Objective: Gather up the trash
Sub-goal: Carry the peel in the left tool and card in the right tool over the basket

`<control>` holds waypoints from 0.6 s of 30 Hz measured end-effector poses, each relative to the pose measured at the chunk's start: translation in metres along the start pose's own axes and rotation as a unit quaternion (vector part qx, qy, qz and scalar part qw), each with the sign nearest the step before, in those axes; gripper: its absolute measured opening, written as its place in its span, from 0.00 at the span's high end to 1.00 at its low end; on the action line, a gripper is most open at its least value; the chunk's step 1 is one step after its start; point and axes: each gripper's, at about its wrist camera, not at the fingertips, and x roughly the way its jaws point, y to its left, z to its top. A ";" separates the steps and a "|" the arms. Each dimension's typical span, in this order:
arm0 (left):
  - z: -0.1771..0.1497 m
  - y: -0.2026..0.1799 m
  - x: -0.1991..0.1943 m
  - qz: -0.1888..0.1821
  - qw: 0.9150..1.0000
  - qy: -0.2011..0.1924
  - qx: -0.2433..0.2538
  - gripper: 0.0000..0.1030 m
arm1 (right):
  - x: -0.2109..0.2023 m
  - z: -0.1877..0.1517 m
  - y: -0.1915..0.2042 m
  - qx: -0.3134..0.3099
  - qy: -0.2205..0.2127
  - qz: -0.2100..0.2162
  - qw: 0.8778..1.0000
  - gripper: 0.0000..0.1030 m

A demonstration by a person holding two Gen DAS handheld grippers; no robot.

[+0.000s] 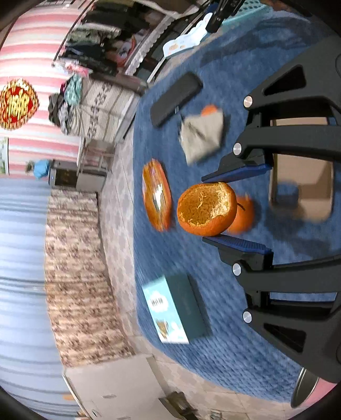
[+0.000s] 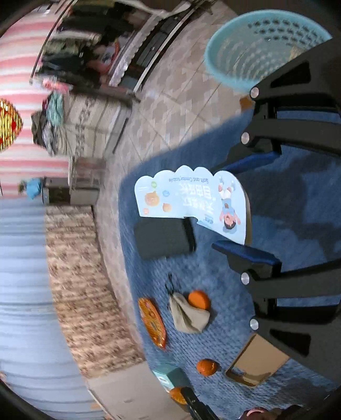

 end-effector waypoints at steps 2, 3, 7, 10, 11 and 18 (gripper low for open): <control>0.003 -0.021 -0.003 -0.016 1.000 -0.004 0.013 0.63 | -0.017 -0.006 -0.024 0.016 -0.007 -0.018 1.000 0.51; 0.004 -0.030 -0.003 -0.023 1.000 -0.006 0.017 0.63 | -0.026 -0.010 -0.039 0.025 -0.011 -0.030 0.999 0.51; 0.007 -0.075 -0.006 -0.056 0.997 -0.012 0.042 0.63 | -0.057 -0.024 -0.091 0.067 -0.019 -0.063 0.996 0.51; 0.008 -0.101 -0.008 -0.077 0.995 -0.016 0.058 0.63 | -0.074 -0.035 -0.126 0.101 -0.024 -0.083 0.991 0.51; 0.009 -0.111 -0.008 -0.088 0.994 -0.014 0.061 0.63 | -0.077 -0.038 -0.135 0.107 -0.026 -0.089 0.990 0.51; 0.002 -0.180 -0.014 -0.129 0.986 -0.018 0.105 0.63 | -0.087 -0.057 -0.181 0.137 -0.026 -0.112 0.984 0.51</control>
